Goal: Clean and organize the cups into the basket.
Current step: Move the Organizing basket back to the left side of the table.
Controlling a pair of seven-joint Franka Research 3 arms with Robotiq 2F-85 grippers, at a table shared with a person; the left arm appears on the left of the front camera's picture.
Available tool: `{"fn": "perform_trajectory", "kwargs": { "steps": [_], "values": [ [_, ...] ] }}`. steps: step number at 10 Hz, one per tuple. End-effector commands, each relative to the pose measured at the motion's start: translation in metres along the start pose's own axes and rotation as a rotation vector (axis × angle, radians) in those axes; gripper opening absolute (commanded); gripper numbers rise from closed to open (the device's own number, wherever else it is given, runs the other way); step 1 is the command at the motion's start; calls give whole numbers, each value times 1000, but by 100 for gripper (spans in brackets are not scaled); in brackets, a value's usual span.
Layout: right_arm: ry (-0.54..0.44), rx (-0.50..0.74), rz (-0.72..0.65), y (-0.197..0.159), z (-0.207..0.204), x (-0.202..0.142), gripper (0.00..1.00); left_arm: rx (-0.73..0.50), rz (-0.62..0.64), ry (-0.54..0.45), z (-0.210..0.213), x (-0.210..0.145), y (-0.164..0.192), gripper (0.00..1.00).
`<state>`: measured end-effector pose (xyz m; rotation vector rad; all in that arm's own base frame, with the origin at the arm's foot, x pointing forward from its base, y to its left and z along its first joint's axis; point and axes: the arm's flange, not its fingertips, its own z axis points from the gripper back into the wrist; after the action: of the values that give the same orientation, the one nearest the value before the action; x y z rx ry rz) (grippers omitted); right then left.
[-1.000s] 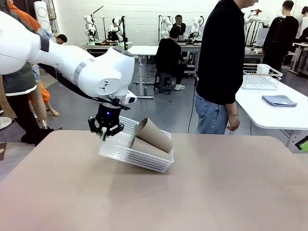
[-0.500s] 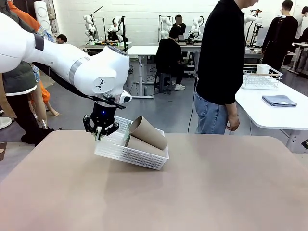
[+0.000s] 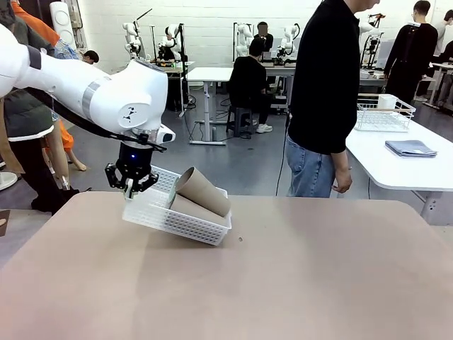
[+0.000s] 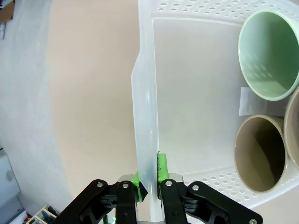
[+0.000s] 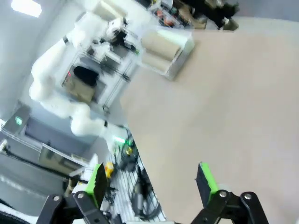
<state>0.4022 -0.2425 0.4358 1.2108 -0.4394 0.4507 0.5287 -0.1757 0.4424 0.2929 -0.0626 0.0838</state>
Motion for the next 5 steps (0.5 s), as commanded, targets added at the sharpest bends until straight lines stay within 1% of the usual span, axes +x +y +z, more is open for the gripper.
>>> {"fn": "perform_trajectory", "kwargs": {
  "steps": [1, 2, 3, 5],
  "values": [
    [-92, 38, -125, -3, 26, -7, 100, -2, -17, -45, 10, -7, 16, 6],
    [-91, 3, -171, 1, 37, -21, 100, -5, 4, -50, 12, -7, 25, 6],
    [-125, -23, -184, 6, 47, -34, 100, -9, 29, -62, 15, -8, 34, 6],
    [-138, -28, -212, 3, 57, -52, 100, -29, 64, -76, 19, -12, 52, 6]
  ]
}}
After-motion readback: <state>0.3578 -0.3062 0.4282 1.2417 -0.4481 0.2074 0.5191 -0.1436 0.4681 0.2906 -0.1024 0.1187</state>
